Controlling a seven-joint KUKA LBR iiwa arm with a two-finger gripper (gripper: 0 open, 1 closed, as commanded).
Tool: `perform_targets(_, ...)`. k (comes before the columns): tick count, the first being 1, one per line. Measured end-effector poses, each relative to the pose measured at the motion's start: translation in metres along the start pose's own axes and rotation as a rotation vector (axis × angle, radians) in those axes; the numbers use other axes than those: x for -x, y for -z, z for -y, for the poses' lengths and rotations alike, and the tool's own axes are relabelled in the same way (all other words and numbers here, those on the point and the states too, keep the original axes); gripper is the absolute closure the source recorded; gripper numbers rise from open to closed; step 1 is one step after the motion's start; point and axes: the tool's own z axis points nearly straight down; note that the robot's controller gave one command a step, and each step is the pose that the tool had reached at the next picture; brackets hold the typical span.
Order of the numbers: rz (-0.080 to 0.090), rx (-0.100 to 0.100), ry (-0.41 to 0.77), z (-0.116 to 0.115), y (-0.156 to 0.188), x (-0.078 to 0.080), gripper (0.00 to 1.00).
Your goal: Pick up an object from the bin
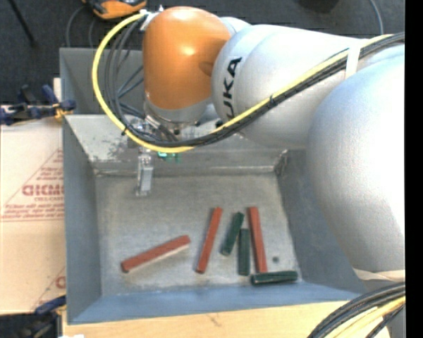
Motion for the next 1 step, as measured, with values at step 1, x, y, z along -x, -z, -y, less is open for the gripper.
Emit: perform_targets(1,0.009,0.001,-0.004,0.0011,0.0057,0.0019,0.00)
